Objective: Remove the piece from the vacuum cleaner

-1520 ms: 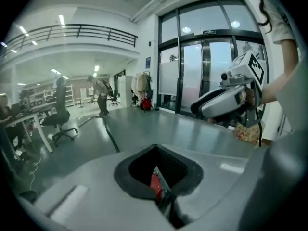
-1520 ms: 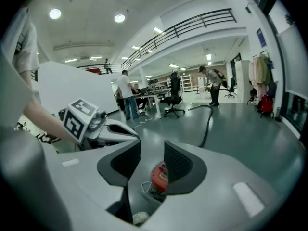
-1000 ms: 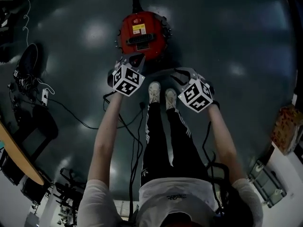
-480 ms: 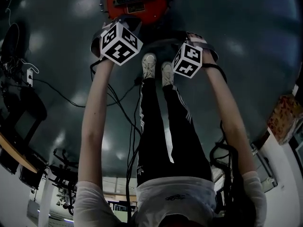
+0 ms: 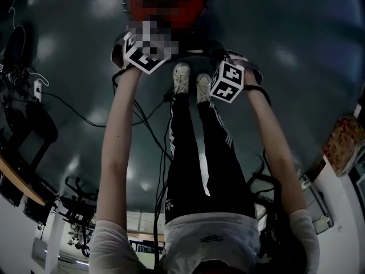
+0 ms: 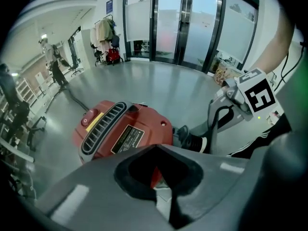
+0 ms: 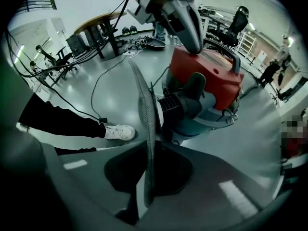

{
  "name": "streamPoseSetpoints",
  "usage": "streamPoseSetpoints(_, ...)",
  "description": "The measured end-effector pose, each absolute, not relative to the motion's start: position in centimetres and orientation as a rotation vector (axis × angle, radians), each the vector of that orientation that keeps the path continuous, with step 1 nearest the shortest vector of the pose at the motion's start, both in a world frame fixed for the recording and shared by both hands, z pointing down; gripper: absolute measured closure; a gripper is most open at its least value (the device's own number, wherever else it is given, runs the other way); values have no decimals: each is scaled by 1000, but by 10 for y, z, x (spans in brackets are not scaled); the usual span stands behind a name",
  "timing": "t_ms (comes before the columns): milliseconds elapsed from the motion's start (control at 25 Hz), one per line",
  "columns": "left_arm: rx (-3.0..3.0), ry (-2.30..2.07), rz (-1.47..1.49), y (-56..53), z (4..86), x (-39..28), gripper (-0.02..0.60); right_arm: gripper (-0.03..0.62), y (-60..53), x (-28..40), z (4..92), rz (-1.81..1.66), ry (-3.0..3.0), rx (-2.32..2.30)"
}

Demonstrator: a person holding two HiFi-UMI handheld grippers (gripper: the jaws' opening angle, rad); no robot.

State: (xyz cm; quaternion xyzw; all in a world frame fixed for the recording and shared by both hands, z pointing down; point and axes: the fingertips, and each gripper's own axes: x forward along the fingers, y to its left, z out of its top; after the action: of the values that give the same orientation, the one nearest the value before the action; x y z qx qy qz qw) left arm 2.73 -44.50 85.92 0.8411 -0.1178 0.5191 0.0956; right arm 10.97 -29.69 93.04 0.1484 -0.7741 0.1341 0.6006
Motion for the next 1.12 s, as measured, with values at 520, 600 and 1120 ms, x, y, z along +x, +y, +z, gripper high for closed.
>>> streamPoseSetpoints(520,2480,-367,1555,-446,857,28,581,557,-252,92,925,318,-1847,237)
streamPoseSetpoints(600,2473,-371,1564,-446,858,28,581,557,-237,91,928,337,-1847,245)
streamPoseSetpoints(1120,2253,-977,666,-428,727,-24,581,557,-249,82,772,377,-1978,458)
